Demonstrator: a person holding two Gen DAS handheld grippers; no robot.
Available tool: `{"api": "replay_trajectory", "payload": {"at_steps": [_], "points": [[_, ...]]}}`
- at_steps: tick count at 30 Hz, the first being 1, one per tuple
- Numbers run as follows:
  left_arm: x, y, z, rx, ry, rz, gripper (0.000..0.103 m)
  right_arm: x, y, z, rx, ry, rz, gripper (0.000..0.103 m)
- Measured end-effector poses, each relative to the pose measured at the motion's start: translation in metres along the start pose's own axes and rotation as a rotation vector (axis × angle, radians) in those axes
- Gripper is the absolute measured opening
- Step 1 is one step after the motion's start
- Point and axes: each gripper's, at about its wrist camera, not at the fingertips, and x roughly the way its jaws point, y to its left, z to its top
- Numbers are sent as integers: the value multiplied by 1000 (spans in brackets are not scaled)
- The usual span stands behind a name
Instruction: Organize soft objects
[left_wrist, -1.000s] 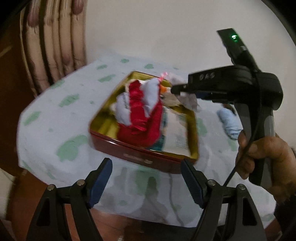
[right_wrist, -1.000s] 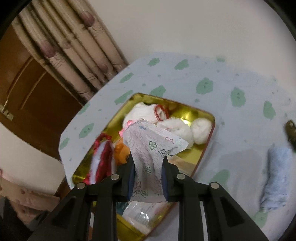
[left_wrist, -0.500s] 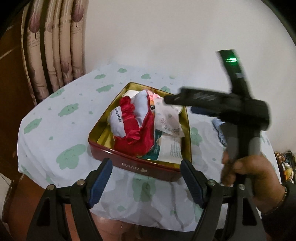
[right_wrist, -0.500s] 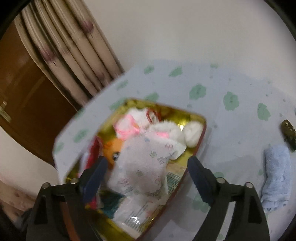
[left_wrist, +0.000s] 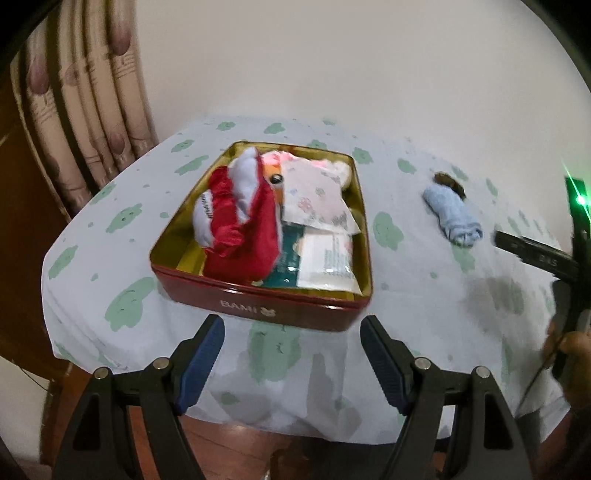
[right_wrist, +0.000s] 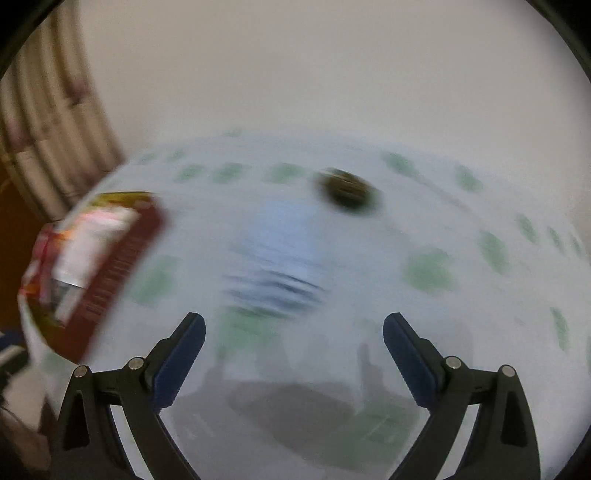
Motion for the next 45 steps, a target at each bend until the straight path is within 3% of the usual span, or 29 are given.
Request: {"api": "replay_trajectory", "payload": {"at_steps": [8, 11, 16, 36, 45], "points": [[-4, -42, 1, 105, -11, 44, 78, -24, -119, -26, 82, -4, -295, 100], [-2, -57, 5, 109, -1, 26, 78, -23, -151, -34, 145, 2, -291, 100], [3, -86, 14, 162, -7, 44, 78, -19, -172, -44, 213, 5, -246, 100], [38, -160, 27, 253, 46, 17, 78, -19, -163, -43, 196, -42, -161, 102], [57, -178, 35, 240, 101, -46, 78, -21, -157, -43, 168, -55, -151, 102]]}}
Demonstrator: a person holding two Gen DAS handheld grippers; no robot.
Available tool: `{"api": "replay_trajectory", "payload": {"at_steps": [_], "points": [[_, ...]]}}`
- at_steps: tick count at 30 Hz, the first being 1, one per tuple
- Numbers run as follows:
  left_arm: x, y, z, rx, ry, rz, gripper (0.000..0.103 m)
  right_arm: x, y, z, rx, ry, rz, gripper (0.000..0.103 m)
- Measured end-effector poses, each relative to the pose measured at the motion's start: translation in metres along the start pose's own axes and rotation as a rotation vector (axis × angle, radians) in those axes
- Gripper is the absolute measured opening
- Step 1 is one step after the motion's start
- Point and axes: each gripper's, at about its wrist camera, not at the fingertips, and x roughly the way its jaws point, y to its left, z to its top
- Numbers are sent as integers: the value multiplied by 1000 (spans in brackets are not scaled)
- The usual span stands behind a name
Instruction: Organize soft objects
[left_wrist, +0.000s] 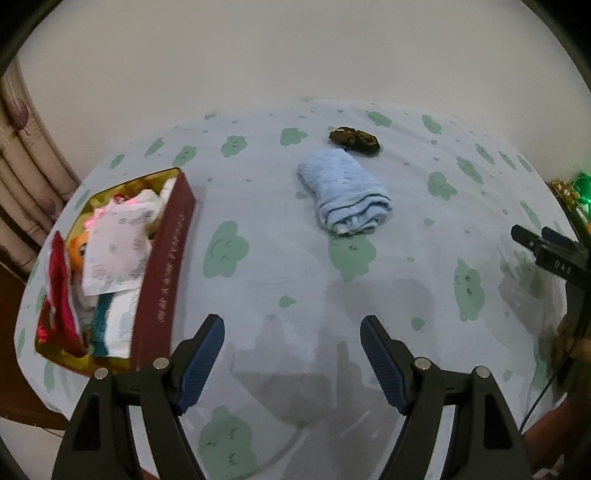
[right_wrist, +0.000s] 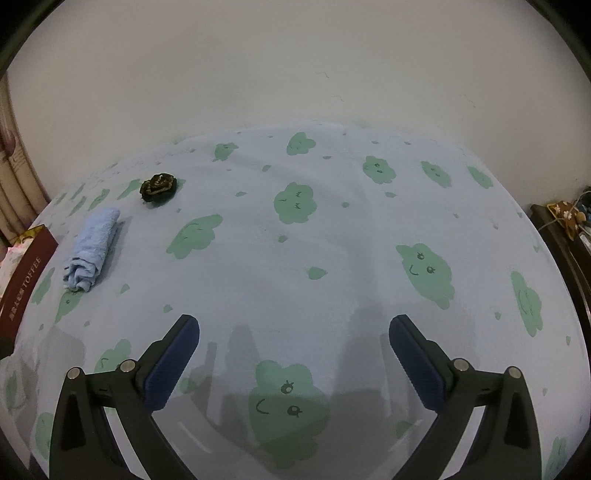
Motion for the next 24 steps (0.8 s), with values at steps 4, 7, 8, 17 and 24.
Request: {"api": "replay_trajectory", "payload": {"at_steps": [4, 7, 8, 17, 24], "points": [[13, 2, 18, -51, 27, -47, 78, -2, 2, 0, -12, -7, 3, 102], [22, 5, 38, -108, 39, -103, 78, -4, 5, 0, -23, -16, 6, 102], [25, 5, 45, -118, 39, -111, 78, -5, 5, 0, -26, -21, 7, 102], [62, -3, 91, -180, 76, -182, 78, -13, 9, -1, -47, -64, 25, 102], [100, 6, 115, -265, 142, -208, 78, -18, 10, 0, -51, -96, 34, 102]]}}
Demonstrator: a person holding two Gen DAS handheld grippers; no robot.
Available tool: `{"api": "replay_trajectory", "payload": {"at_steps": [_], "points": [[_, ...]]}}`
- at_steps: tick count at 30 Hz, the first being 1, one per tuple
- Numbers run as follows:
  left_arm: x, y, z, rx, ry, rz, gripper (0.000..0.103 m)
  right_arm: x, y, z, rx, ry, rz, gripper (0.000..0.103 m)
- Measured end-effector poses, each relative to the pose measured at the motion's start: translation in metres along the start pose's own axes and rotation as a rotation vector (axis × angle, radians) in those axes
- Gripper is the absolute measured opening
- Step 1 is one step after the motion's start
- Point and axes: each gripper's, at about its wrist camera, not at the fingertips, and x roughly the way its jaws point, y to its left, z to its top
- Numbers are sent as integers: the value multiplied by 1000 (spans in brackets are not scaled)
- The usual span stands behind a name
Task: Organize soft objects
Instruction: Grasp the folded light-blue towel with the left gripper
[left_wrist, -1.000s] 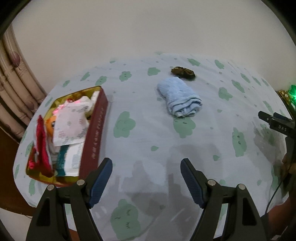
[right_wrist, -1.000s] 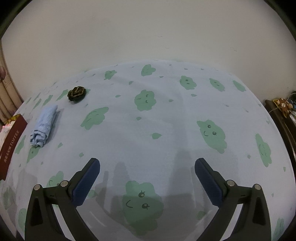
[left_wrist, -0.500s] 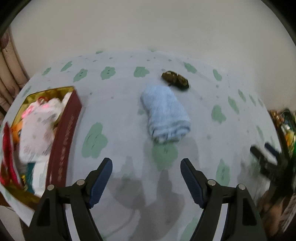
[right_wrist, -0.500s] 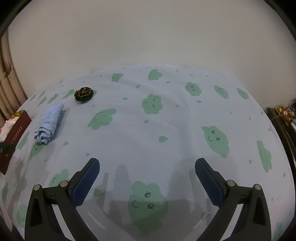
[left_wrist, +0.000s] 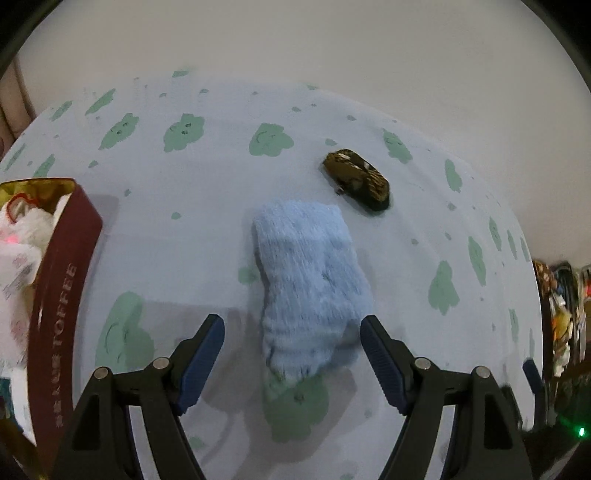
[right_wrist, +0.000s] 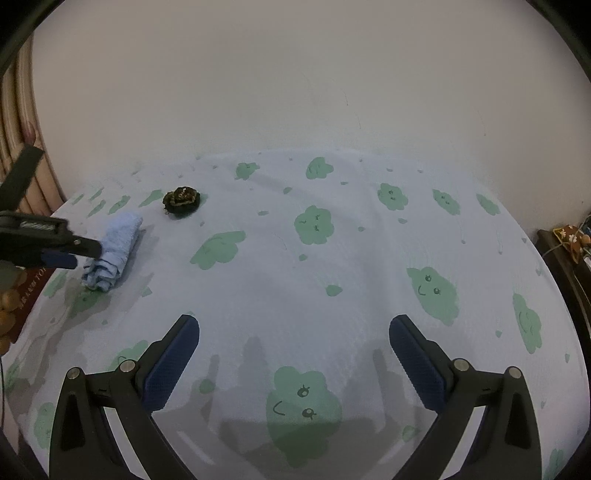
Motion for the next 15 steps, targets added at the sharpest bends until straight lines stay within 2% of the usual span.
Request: {"api": "replay_trajectory", "payload": {"at_steps": [6, 15], "points": [[22, 1, 19, -35, 42, -30, 78, -1, 0, 0, 2, -6, 0, 102], [43, -27, 27, 88, 69, 90, 78, -1, 0, 0, 1, -13, -1, 102]]}}
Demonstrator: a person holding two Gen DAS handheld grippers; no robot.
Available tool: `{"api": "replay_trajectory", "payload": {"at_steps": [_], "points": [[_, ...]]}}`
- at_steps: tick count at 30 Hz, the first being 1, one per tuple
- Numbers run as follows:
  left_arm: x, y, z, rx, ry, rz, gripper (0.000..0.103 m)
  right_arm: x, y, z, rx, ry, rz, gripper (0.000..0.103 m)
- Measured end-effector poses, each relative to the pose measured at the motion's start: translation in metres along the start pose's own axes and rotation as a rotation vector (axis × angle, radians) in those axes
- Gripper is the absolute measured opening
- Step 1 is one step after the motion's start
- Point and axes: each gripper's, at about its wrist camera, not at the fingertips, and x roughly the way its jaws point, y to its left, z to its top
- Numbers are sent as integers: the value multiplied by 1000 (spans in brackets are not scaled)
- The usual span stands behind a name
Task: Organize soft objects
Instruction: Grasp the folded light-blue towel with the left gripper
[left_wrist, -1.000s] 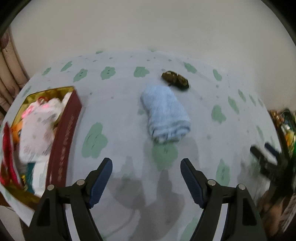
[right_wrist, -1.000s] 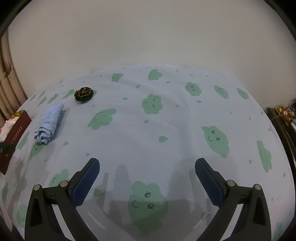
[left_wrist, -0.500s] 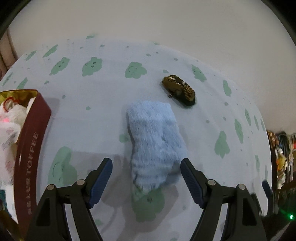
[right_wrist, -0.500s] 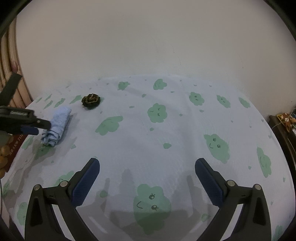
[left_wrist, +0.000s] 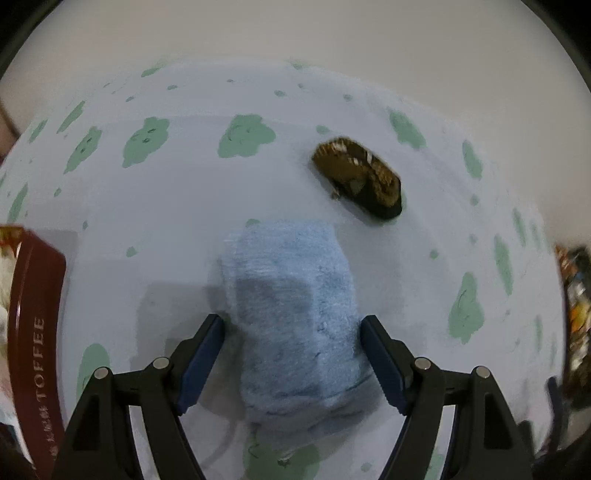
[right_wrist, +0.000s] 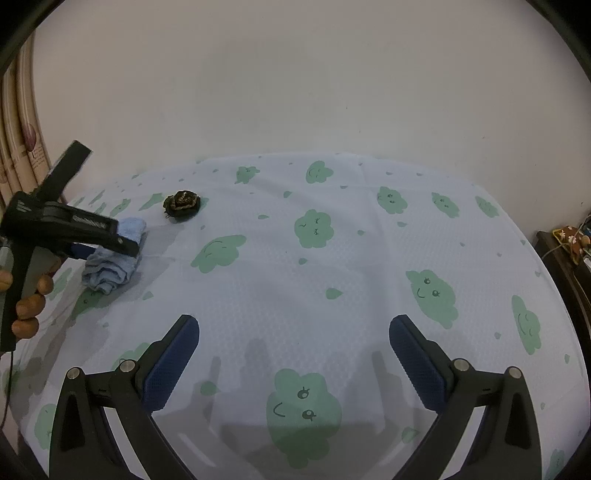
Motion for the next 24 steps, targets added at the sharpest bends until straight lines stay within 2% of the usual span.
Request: {"api": "replay_trajectory", "payload": {"at_steps": [6, 9, 14, 16, 20, 24], "points": [[5, -16, -7, 89, -27, 84, 83, 0, 0, 0, -1, -2, -2, 102], [4, -10, -9, 58, -51, 61, 83, 0, 0, 0, -2, -3, -2, 102], [6, -18, -12, 74, -75, 87, 84, 0, -1, 1, -2, -3, -1, 102], [5, -15, -14, 64, -85, 63, 84, 0, -1, 1, -3, -2, 0, 102], [3, -14, -24, 101, -119, 67, 84, 0, -1, 2, -2, -2, -1, 102], [1, -10, -24, 102, -111, 37, 84, -1, -1, 2, -1, -3, -2, 102]]}}
